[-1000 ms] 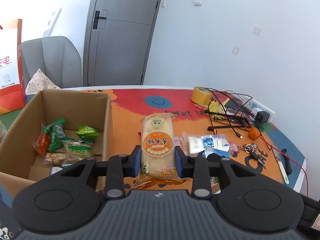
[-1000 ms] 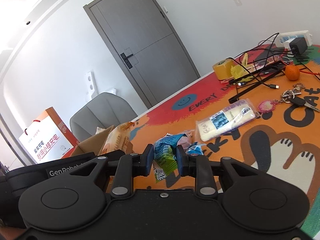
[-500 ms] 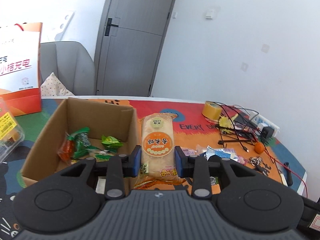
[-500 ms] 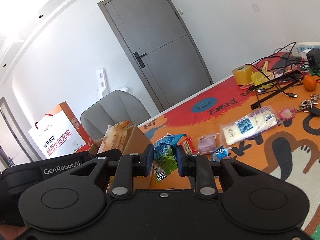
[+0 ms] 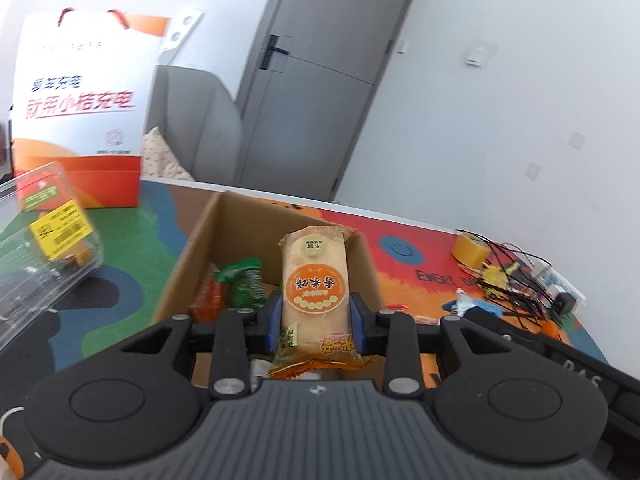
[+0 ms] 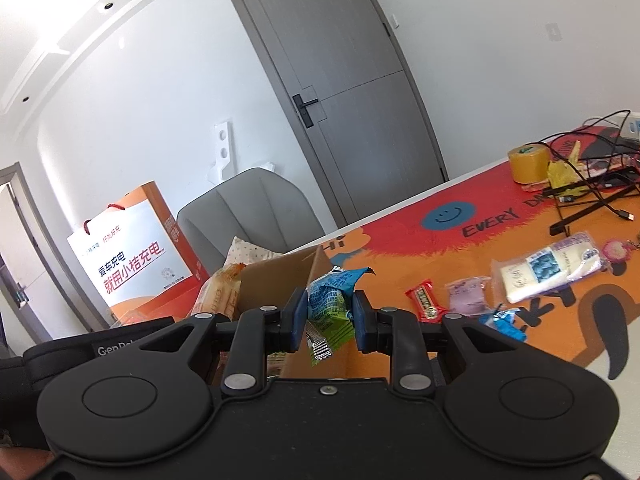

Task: Organize snacks
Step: 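Carry the cake pack and blue pack over the cardboard box, then open both tools to drop the packs into the box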

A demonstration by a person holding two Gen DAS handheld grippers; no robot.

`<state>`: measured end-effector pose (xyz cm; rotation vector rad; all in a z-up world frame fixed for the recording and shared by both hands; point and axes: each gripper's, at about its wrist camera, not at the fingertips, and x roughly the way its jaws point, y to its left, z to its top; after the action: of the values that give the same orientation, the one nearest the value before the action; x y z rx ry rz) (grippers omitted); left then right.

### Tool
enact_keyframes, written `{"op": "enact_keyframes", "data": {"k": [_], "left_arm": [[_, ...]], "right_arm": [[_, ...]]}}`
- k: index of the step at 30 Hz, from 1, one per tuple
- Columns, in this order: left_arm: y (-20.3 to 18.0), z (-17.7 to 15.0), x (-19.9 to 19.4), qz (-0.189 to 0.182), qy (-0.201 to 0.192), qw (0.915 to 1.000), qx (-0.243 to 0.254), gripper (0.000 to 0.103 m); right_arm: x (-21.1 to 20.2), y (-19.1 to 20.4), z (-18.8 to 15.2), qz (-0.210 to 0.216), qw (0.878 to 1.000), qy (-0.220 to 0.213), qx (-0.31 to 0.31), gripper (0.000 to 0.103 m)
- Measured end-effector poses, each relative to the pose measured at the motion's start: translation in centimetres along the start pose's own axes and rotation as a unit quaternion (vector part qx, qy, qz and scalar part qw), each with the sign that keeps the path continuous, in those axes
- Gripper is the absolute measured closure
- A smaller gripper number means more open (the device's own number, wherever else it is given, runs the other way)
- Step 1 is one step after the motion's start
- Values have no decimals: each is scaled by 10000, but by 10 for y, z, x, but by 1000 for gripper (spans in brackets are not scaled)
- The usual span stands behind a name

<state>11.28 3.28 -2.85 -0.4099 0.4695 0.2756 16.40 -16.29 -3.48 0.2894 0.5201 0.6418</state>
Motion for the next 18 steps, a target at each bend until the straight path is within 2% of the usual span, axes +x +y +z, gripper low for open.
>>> {"op": "enact_keyframes", "data": {"k": [10,18], "left_arm": [[34,3,-2,53,25,9996,-267,66],[54,6,-10,44,-11,9988,-493,64]], "right_arm": [[17,33,2,30,9994,81,-332,78],[32,44,8,4,9989,110,-456,78]]}}
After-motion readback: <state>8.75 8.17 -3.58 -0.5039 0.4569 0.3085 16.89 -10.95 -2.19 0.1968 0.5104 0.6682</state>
